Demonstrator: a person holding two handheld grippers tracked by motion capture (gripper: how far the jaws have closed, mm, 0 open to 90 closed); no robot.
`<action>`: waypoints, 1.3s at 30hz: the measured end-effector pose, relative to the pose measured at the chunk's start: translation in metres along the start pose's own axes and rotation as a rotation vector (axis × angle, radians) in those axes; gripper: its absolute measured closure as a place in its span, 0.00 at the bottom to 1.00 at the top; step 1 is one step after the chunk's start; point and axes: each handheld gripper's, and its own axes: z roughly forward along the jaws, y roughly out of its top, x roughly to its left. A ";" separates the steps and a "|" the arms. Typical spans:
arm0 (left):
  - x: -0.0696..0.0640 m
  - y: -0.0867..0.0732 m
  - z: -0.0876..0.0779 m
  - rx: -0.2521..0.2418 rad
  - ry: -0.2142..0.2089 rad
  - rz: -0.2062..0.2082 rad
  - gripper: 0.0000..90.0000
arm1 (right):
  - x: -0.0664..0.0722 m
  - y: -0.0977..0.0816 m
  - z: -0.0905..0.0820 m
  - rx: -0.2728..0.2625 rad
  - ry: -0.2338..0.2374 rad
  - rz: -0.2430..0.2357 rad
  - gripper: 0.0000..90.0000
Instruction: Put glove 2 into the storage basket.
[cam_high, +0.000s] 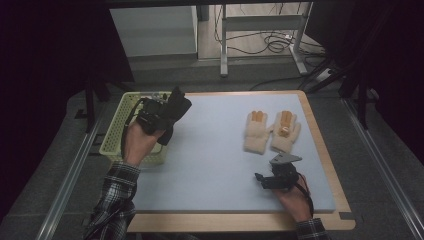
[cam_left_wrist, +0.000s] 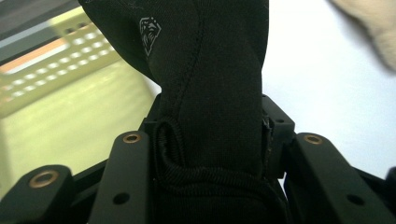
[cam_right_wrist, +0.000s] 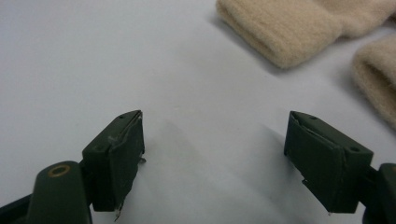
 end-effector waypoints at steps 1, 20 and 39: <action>0.004 -0.001 -0.001 -0.002 0.003 -0.005 0.63 | 0.000 0.000 0.000 -0.001 0.002 0.002 0.22; 0.082 -0.039 0.013 0.052 0.102 -0.146 0.62 | 0.000 0.000 0.000 0.000 0.003 0.003 0.22; 0.125 -0.061 0.055 0.222 0.116 -0.227 0.60 | 0.000 0.000 0.000 -0.001 0.004 0.004 0.22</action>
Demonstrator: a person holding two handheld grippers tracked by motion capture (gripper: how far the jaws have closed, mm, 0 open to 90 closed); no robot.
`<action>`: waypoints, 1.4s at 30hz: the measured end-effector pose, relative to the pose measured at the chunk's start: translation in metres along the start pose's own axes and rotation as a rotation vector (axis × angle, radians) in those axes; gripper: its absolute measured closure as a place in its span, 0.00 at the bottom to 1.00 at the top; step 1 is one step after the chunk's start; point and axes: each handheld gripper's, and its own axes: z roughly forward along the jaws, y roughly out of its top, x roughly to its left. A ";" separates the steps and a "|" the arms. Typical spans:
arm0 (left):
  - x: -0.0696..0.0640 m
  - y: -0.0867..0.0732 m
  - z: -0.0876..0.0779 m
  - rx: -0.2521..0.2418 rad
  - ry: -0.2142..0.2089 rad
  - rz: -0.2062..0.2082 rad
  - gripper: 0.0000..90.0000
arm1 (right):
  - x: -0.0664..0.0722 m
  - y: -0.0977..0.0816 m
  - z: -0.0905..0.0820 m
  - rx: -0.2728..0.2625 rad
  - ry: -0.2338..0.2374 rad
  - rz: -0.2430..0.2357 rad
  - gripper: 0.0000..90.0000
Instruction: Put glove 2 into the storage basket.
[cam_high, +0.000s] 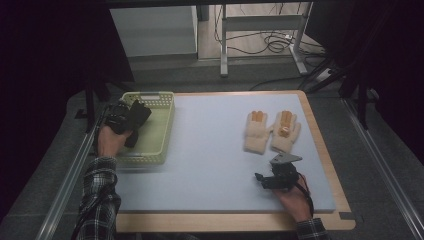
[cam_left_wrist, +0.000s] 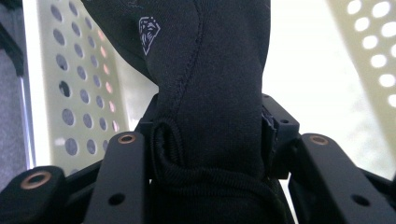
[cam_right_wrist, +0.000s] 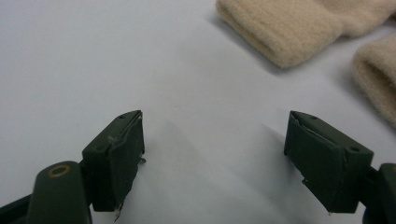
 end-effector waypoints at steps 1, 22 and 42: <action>0.001 0.001 0.002 0.011 0.004 -0.002 0.60 | 0.000 0.000 0.000 0.000 0.000 0.000 0.22; 0.004 0.005 0.012 0.096 0.022 0.022 0.22 | 0.000 0.000 0.000 0.001 0.000 0.000 0.22; 0.011 -0.016 -0.021 -0.102 -0.164 -0.009 0.05 | 0.000 0.000 0.000 0.000 0.000 0.000 0.22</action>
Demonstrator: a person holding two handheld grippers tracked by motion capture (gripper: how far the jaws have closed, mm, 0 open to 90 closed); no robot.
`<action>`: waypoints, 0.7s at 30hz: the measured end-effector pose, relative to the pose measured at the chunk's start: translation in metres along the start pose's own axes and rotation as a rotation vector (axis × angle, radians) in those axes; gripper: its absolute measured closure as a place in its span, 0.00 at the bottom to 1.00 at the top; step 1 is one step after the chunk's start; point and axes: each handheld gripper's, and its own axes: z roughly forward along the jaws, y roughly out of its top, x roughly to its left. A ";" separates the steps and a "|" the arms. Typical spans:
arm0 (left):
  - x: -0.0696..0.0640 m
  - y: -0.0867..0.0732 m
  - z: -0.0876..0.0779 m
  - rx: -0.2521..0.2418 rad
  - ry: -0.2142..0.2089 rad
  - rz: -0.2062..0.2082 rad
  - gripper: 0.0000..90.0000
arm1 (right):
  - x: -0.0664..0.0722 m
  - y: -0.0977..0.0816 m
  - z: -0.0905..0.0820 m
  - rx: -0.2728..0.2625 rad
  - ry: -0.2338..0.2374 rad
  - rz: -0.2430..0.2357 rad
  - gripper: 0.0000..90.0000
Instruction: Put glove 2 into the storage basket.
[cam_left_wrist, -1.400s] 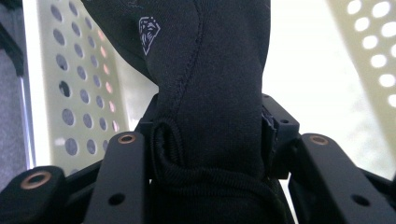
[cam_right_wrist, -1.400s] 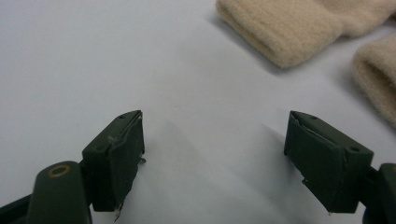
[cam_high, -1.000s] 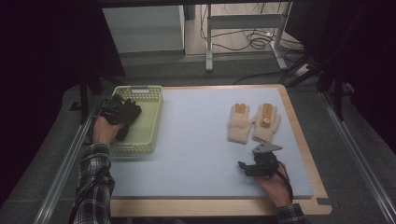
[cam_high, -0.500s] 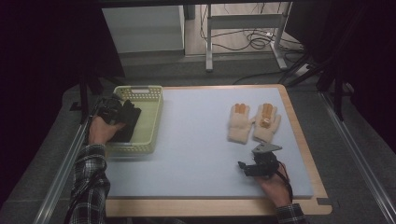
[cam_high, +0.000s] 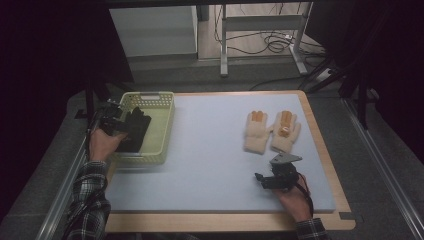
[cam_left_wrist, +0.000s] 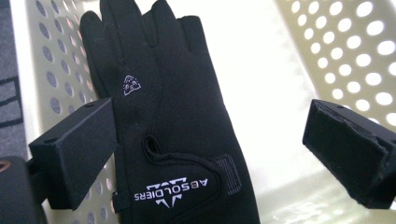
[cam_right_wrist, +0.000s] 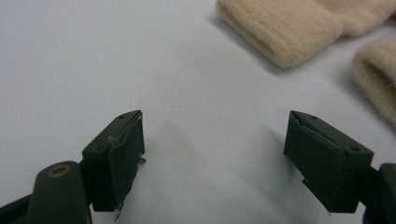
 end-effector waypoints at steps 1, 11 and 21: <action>-0.001 -0.001 -0.002 -0.006 -0.004 0.005 0.04 | 0.000 0.000 0.000 0.000 0.000 0.000 0.22; -0.019 -0.015 -0.019 -0.073 -0.021 0.083 0.02 | 0.000 0.000 0.000 0.000 0.000 0.000 0.22; -0.035 -0.023 -0.034 -0.138 -0.047 0.119 0.01 | 0.000 0.000 0.000 0.001 0.000 0.000 0.22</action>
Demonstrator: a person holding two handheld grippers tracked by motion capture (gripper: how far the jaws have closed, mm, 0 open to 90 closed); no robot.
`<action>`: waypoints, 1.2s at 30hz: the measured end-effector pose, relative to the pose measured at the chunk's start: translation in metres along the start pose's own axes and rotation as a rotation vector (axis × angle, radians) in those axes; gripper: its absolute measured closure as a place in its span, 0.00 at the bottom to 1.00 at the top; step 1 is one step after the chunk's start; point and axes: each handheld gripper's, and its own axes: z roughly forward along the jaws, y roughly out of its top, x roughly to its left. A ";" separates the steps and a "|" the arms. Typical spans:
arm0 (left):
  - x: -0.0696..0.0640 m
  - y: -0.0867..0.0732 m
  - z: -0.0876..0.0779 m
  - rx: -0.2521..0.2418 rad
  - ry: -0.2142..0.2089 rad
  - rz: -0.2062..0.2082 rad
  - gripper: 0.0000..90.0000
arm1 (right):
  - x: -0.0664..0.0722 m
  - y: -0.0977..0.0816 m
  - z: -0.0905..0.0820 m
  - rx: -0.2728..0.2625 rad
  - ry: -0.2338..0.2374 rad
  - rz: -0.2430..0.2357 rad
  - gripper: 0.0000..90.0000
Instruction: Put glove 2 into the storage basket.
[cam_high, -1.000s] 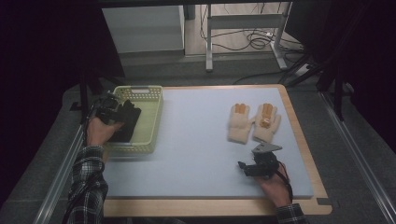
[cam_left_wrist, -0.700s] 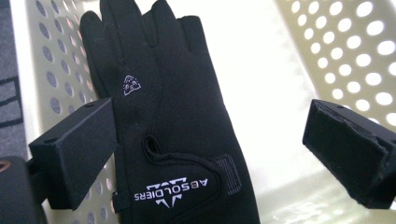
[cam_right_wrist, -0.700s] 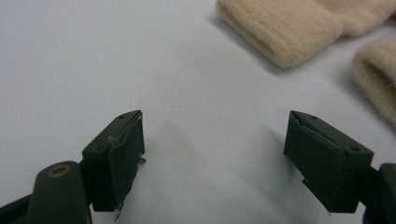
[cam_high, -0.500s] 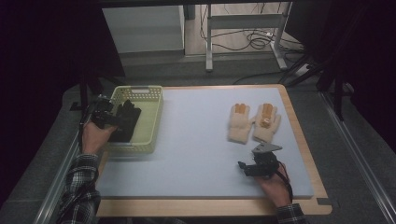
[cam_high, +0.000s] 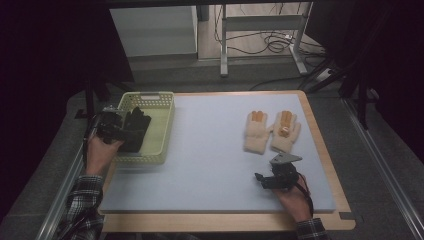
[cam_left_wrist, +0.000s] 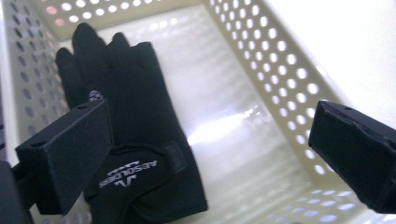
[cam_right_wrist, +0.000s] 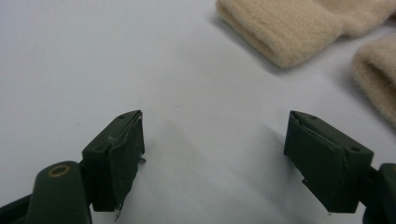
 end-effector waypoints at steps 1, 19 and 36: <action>-0.002 0.000 -0.001 -0.002 -0.001 0.004 0.00 | 0.000 0.000 0.000 0.000 0.000 0.000 0.22; -0.046 -0.012 -0.012 -0.080 -0.066 0.103 0.00 | 0.000 0.000 0.000 0.002 0.000 -0.002 0.22; -0.106 -0.022 -0.015 -0.134 -0.143 0.220 0.00 | 0.000 0.000 0.000 0.002 -0.001 -0.001 0.22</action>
